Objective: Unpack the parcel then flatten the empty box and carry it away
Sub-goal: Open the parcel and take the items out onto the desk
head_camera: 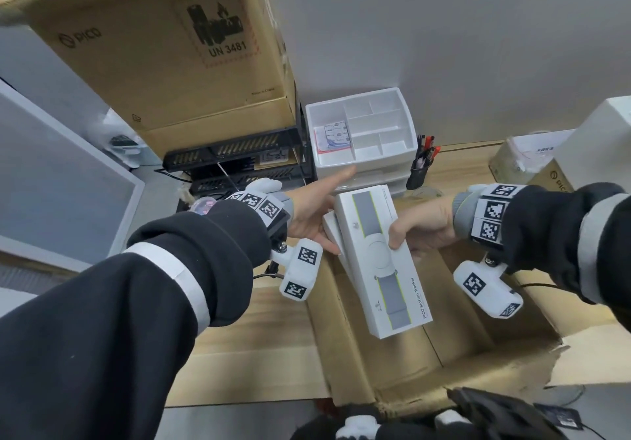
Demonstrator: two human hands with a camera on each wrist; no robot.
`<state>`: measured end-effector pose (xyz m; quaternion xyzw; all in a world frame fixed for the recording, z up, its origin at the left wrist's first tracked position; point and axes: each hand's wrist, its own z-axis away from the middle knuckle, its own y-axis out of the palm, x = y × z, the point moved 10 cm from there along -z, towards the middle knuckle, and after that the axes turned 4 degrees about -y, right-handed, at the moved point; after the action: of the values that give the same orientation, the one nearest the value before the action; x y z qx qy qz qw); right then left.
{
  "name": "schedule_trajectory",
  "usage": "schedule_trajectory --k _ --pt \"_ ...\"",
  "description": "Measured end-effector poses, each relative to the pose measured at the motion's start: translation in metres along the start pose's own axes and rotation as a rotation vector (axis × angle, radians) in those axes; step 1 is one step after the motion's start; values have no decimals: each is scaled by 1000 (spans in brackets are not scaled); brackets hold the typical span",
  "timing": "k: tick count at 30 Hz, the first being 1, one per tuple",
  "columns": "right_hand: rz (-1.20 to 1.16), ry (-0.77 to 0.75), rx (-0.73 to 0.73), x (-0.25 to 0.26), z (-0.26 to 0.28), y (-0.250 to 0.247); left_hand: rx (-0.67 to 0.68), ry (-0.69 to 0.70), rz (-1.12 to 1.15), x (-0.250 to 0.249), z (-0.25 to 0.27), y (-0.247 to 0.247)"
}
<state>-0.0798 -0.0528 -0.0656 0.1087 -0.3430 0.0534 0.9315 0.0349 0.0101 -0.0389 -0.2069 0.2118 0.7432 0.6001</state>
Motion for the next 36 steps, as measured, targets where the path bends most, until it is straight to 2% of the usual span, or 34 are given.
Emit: schedule_trajectory --k 5,11,15,20,22,25,28,36 --pt "119 39 -20 3 9 -3 28 28 -46 -5 0 4" --pt "146 -16 -13 15 13 -2 4 83 -118 -13 9 -6" --pt "55 -110 -139 41 8 -18 -120 192 42 -23 24 -44" --pt "-2 -156 -360 72 6 -46 -292 294 253 -19 56 -111" --pt "-108 -190 -416 77 2 -57 -347 336 335 -14 63 -128" --pt "-319 -243 -448 91 -16 -52 -420 390 474 0 70 -150" --pt "-423 -323 -462 109 -33 -42 -477 426 542 8 72 -160" --pt "-503 -336 -462 141 -79 -29 -541 354 527 29 66 -191"
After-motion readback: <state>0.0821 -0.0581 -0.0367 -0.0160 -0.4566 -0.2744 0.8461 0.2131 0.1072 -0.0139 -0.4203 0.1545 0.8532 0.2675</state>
